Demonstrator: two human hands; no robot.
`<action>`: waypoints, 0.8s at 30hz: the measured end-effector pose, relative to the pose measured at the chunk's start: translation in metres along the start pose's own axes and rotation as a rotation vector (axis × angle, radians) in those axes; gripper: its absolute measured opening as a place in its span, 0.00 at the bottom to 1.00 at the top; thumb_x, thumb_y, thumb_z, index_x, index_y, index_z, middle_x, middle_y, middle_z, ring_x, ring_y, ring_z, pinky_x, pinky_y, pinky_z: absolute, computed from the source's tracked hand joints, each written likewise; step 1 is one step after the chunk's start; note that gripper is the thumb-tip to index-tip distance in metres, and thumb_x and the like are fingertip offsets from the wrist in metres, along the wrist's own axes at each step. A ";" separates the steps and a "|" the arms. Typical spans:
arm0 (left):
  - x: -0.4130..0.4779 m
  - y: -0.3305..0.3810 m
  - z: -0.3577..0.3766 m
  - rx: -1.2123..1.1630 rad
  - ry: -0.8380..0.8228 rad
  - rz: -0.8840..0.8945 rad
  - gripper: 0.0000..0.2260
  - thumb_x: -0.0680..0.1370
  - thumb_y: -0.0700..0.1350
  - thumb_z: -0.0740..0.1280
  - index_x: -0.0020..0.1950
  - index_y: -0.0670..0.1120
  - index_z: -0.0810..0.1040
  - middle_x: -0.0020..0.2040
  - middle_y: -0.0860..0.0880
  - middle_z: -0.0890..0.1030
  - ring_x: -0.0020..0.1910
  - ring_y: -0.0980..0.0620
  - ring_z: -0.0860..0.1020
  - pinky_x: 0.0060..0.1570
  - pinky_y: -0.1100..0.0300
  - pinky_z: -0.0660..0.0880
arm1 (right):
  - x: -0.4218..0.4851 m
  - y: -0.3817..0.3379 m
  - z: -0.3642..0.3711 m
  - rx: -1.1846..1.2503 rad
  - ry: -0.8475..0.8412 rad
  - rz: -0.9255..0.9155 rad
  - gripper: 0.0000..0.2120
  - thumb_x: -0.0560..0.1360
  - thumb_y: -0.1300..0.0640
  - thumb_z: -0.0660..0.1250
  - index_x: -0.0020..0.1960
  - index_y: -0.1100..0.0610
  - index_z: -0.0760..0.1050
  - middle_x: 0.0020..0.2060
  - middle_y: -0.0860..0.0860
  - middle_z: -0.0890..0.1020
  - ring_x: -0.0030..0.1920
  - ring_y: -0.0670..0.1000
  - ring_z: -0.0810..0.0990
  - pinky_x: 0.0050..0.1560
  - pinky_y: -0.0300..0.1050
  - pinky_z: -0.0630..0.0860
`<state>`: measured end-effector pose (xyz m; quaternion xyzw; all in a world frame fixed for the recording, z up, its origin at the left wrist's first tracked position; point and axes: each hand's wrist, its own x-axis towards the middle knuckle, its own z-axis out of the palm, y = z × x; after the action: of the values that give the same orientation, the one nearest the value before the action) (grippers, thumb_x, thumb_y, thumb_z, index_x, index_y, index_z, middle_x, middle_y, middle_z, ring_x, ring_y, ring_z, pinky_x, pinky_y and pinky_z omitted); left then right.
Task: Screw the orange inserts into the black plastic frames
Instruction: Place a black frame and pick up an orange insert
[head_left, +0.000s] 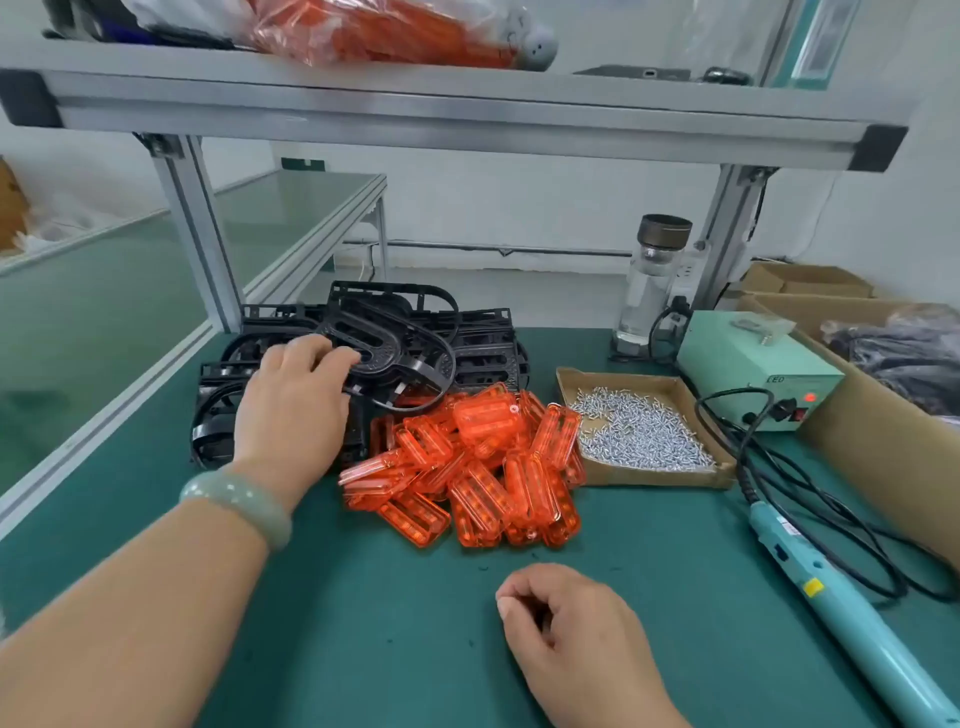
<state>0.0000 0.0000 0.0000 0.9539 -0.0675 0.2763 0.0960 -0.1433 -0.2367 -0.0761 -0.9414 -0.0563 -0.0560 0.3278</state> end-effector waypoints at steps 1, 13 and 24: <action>0.006 -0.003 0.003 0.025 -0.024 0.053 0.17 0.67 0.35 0.74 0.56 0.41 0.81 0.58 0.37 0.76 0.55 0.33 0.72 0.53 0.40 0.72 | 0.000 -0.002 -0.002 -0.001 -0.038 0.005 0.07 0.73 0.42 0.60 0.40 0.29 0.70 0.49 0.21 0.69 0.45 0.34 0.73 0.38 0.26 0.66; 0.027 0.019 -0.045 0.009 0.200 0.298 0.09 0.73 0.40 0.70 0.52 0.44 0.78 0.39 0.44 0.80 0.35 0.43 0.75 0.35 0.51 0.74 | -0.001 -0.002 -0.001 0.019 -0.011 0.008 0.06 0.69 0.37 0.54 0.42 0.32 0.69 0.42 0.32 0.75 0.41 0.35 0.73 0.41 0.26 0.65; -0.045 0.046 -0.073 -0.370 -0.842 0.330 0.15 0.81 0.51 0.59 0.64 0.66 0.71 0.59 0.69 0.76 0.57 0.70 0.73 0.53 0.83 0.62 | 0.003 0.004 -0.005 0.672 0.302 0.175 0.12 0.82 0.58 0.60 0.46 0.49 0.80 0.36 0.46 0.83 0.28 0.43 0.75 0.33 0.35 0.71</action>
<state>-0.0834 -0.0249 0.0433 0.9263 -0.2986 -0.1388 0.1833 -0.1402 -0.2424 -0.0743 -0.7638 0.0582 -0.1443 0.6265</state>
